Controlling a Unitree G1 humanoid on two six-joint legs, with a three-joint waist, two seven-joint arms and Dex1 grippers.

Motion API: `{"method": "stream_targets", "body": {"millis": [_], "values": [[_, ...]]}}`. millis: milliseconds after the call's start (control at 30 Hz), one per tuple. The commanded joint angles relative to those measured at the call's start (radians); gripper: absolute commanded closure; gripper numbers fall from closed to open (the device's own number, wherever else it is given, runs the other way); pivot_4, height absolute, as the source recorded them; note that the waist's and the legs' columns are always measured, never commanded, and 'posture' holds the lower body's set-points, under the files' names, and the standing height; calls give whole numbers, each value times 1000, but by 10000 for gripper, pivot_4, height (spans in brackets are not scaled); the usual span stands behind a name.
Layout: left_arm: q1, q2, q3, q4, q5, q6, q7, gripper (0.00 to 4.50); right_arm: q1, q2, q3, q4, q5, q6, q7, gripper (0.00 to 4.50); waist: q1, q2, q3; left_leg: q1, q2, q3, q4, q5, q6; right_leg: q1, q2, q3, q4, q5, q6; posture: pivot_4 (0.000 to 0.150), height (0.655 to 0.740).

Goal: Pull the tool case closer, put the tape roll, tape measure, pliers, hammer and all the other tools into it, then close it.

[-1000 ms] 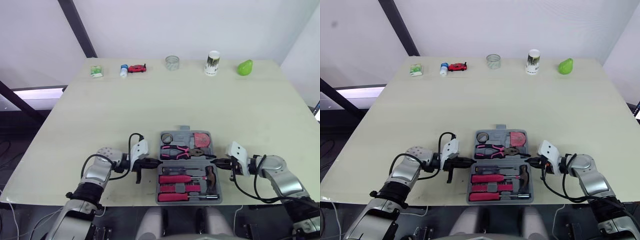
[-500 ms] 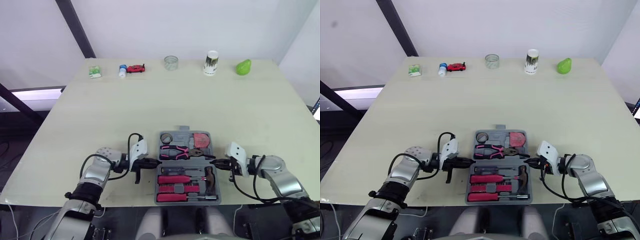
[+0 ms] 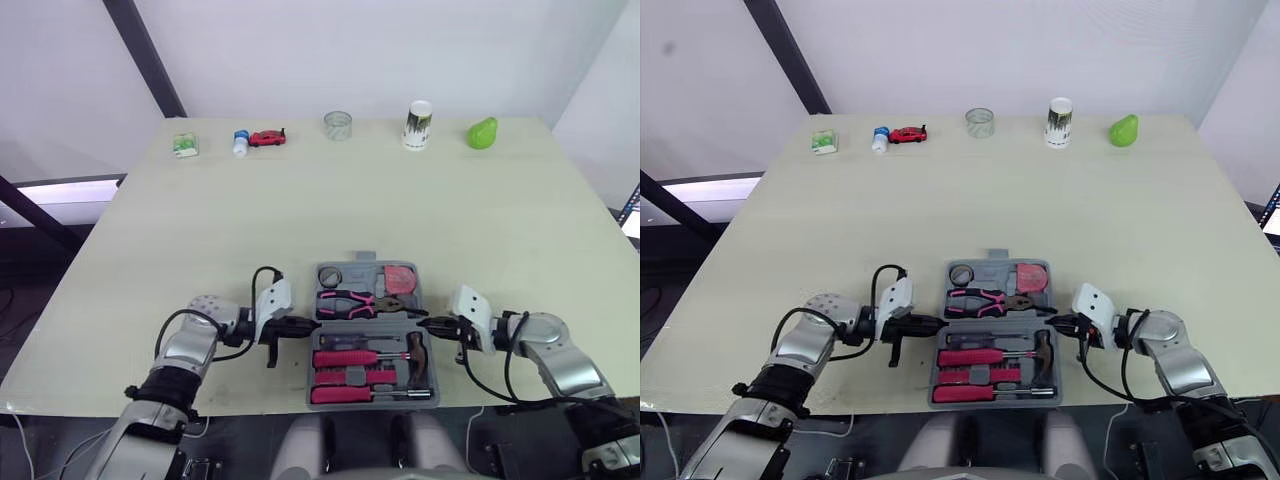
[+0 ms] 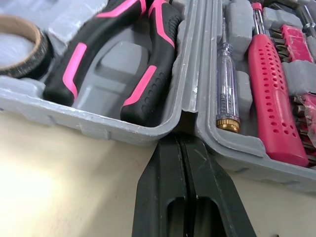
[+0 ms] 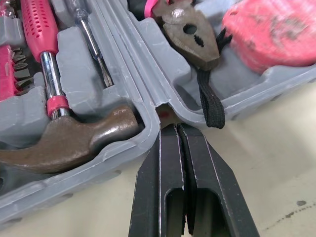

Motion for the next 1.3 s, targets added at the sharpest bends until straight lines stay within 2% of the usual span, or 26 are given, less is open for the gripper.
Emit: {"method": "stream_targets", "body": {"millis": [33, 267, 433, 500, 533, 567, 633, 767, 800, 900, 1067, 1300], "values": [[11, 37, 40, -53, -36, -5, 9, 45000, 2, -29, -65, -8, 40, -42, -4, 44372, 0, 0, 0, 0, 0, 0, 0, 0, 0, 0, 0, 0, 0, 0, 0, 1500, 7400], [29, 86, 97, -104, -85, 2, 30, 45000, -13, -59, -144, 21, 110, -2, -5, 44372, 2, 0, 0, 0, 0, 0, 0, 0, 0, 0, -1, 0, 0, 0, 0, 1500, 7400], [100, 88, 97, -330, -214, 125, -18, 45000, -75, -20, -188, -6, 239, 216, -28, 44372, 0, 0, 0, 0, 0, 0, 0, 0, 0, 0, -2, 0, 0, 0, 0, 1500, 7400], [126, 79, 69, -420, -244, 166, -24, 45000, -123, 1, -203, -4, 302, 336, -43, 38641, 0, 0, 0, 0, 1, 0, 0, 0, 0, 0, -2, 0, 0, 0, 0, 1500, 7400], [139, 77, 54, -462, -259, 191, -24, 45000, -149, 6, -208, 1, 328, 398, -51, 34317, 0, 0, 0, 0, 1, 0, 0, 0, 0, 0, -2, 0, 0, 0, 0, 1500, 7400], [147, 75, 45, -488, -268, 209, -22, 45000, -165, 6, -210, 5, 343, 436, -54, 32280, 0, 0, 0, 0, 1, 0, 0, 0, 0, 0, -2, 0, 0, 0, 0, 1500, 7400], [160, 73, 6, -520, -252, 217, -20, 45000, -217, 10, -208, 50, 360, 516, -67, 23531, 0, 1, 1, 0, 0, 0, 0, 0, 0, 0, -3, 0, 0, 0, 0, 1500, 7400], [157, 70, -99, -514, -167, 170, -19, 45000, -332, 16, -170, 190, 335, 579, -72, 2237, 1, 1, 1, 0, 0, 0, -1, 0, 0, 0, -3, 0, 0, 0, 0, 1500, 7400], [154, 70, -120, -510, -149, 157, -21, 45000, -354, 16, -160, 220, 328, 586, -66, 974, 2, 1, 1, 0, 0, 0, -1, 0, 0, 0, -2, 0, 0, 0, 0, 1500, 7400], [156, 56, -171, -481, -106, 128, -8, 45000, -431, 26, -131, 326, 321, 634, -27, 974, 1, 1, 1, -1, -1, 1, -1, 0, 0, 0, -2, 0, -1, 0, 0, 1500, 7400], [164, 52, -241, -413, -15, 83, 19, 45000, -559, 50, -42, 564, 232, 599, 60, 974, -2, 1, 1, 0, -1, 1, -1, 0, 0, 0, -1, 1, 0, 0, 0, 1500, 7400], [157, 68, -271, -344, 51, 13, 38, 45000, -664, 139, -48, 753, 210, 593, 146, 974, -2, 2, 0, 1, 0, 2, -1, 0, 0, 0, -2, 1, 0, 0, 0, 1500, 7400]]}}
